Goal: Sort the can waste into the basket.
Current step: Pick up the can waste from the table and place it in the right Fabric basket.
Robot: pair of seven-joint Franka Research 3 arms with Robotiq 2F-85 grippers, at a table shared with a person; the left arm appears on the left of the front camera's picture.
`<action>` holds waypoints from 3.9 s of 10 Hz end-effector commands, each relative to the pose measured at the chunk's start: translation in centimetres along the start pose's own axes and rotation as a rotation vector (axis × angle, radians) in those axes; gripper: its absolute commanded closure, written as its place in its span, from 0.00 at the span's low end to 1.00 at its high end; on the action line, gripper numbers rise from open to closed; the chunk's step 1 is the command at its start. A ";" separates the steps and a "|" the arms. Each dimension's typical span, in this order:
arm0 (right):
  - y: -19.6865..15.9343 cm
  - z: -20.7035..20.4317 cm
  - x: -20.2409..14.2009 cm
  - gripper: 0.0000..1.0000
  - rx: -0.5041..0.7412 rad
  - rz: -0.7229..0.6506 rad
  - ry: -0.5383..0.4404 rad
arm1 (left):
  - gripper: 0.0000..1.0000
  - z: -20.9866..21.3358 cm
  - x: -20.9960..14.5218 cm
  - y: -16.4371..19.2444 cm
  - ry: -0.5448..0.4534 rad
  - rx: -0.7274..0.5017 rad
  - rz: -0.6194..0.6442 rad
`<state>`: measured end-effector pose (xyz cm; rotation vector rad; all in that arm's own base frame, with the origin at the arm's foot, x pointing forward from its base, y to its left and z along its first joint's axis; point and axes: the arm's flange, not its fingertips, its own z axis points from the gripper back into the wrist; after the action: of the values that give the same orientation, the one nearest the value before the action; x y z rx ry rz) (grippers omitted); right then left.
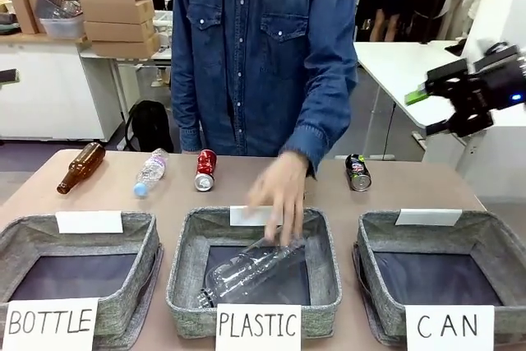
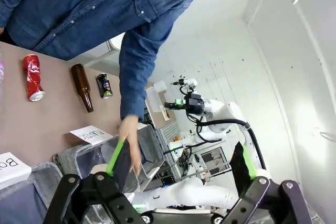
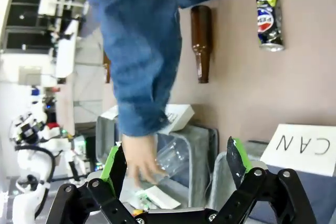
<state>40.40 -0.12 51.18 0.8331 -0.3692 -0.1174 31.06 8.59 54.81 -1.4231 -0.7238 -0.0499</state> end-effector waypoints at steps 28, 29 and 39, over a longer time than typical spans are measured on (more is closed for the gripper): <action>-6.7 -25.8 9.1 0.00 -0.665 0.261 -0.027 | 0.00 -0.2 0.1 -0.1 -0.009 -0.020 -0.018; -6.9 -26.5 9.1 0.00 -0.699 0.271 -0.010 | 0.00 -0.2 0.1 -0.1 -0.009 -0.020 -0.018; -8.5 -27.8 9.6 1.00 -0.739 0.257 0.018 | 0.00 -0.2 0.1 -0.1 -0.009 -0.020 -0.018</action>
<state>59.54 10.36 30.20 0.0993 -0.3762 0.0293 31.05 8.54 54.84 -1.4224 -0.7229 -0.0522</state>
